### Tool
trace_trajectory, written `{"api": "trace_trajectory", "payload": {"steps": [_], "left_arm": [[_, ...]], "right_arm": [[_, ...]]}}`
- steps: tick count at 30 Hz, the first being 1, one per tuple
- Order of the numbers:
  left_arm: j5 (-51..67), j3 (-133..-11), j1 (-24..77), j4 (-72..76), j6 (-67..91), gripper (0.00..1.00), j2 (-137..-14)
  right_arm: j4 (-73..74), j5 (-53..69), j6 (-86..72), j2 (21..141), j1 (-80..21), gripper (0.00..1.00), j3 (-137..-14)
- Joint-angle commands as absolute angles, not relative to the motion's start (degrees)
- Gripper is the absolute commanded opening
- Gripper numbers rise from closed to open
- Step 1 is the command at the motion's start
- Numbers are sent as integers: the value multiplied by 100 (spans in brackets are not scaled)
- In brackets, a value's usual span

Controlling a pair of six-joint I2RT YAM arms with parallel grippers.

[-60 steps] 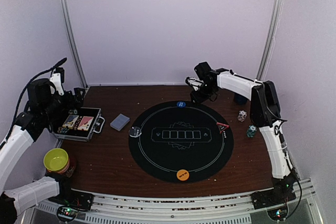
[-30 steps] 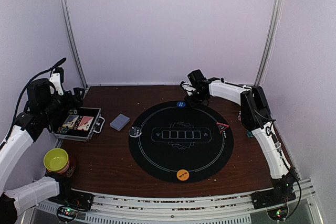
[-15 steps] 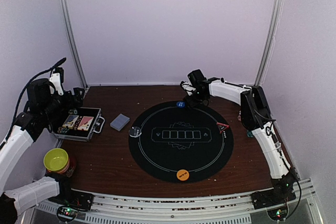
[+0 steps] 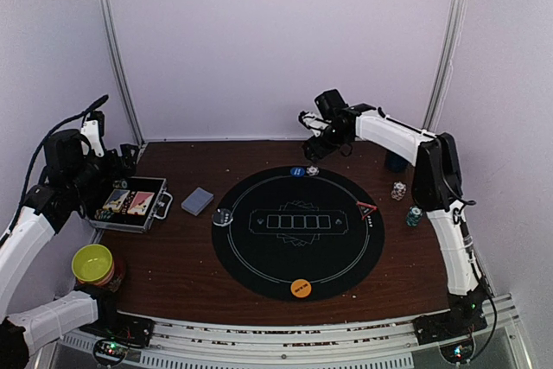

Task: Distribute texas hold em gaming equipment
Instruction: Place the poker chips pile in the small blind area, then pick up the pile of poker chips from the pile of poker chips.

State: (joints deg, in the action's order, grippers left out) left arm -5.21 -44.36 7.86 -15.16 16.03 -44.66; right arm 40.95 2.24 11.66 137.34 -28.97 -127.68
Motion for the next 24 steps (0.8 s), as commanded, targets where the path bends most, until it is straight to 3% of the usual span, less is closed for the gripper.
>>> {"api": "trace_trajectory", "payload": {"steps": [1,14,19,24], "left_arm": [[-519,-4526,737,-1407,1595,98,-4420],[-422,-4527,730,-1415,1600,98,-4418],[-376,-4535,732,-1410,1617,98,-4402],[-448,-4519,730,-1412,1613,98,-4373]], "right_arm": [[4685,-257,1174,12729,-2849,85,-12581],[4265,654,1087,10107,-1142,87,-8703],[3890,763,1186,9825,-630,85,-7823],[3816,799,1164,10167,-543,84,-7788]]}}
